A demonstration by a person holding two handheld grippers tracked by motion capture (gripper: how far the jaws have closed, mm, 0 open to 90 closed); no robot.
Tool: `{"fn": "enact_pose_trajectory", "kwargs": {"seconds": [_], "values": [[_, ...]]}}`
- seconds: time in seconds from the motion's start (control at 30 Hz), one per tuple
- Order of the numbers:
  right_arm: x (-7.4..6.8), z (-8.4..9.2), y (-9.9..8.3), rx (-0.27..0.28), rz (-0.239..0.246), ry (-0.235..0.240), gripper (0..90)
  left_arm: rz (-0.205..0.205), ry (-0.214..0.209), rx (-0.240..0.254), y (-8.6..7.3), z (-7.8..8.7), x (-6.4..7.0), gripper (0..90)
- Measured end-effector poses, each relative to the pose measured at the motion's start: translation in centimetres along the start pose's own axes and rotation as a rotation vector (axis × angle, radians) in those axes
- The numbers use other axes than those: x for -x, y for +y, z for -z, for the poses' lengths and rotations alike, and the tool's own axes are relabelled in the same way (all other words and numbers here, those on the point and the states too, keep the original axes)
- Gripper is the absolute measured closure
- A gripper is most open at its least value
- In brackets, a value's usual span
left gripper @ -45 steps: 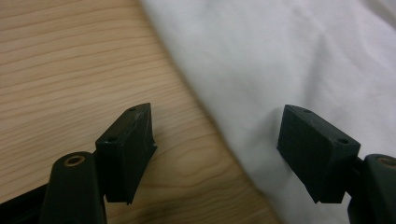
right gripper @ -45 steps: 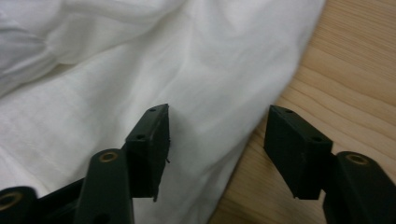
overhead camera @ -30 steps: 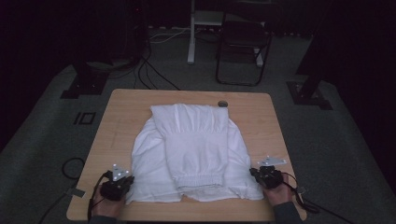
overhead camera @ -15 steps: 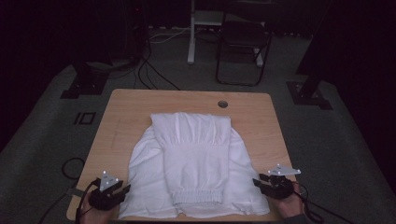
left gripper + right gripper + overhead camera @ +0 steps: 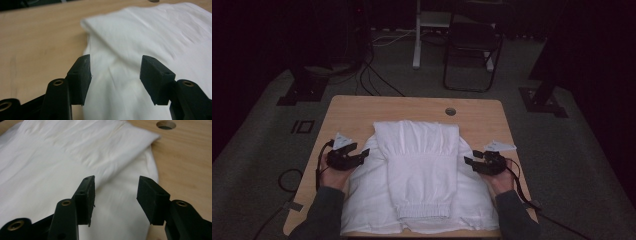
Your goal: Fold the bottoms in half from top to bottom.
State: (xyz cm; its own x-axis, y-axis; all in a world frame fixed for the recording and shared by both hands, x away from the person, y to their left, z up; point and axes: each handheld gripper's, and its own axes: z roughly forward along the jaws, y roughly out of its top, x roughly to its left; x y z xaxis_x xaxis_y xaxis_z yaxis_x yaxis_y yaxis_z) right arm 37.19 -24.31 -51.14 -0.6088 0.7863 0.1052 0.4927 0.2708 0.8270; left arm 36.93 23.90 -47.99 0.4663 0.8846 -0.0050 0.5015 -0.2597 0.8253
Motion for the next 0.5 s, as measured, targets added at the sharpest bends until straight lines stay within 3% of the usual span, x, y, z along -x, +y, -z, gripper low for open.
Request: {"fn": "enact_pose_trajectory", "kwargs": {"seconds": [0.13,0.2,0.33,0.5], "values": [[0.9,-2.5,2.1,0.017,-0.009,-0.014,50.0,-0.008,0.002,-0.019,2.0,-3.2,-0.3,40.3],[1.4,-3.7,3.3,0.028,-0.022,-0.025,48.0,0.006,0.011,-0.025,2.7,-4.5,-0.6,37.4],[2.5,-6.0,5.3,0.040,-0.045,-0.053,41.8,0.074,0.037,-0.033,4.1,-7.4,-1.2,32.3],[3.8,-9.2,6.8,-0.003,-0.087,-0.077,34.1,0.154,0.088,-0.105,4.3,-10.8,-1.9,26.1]]}}
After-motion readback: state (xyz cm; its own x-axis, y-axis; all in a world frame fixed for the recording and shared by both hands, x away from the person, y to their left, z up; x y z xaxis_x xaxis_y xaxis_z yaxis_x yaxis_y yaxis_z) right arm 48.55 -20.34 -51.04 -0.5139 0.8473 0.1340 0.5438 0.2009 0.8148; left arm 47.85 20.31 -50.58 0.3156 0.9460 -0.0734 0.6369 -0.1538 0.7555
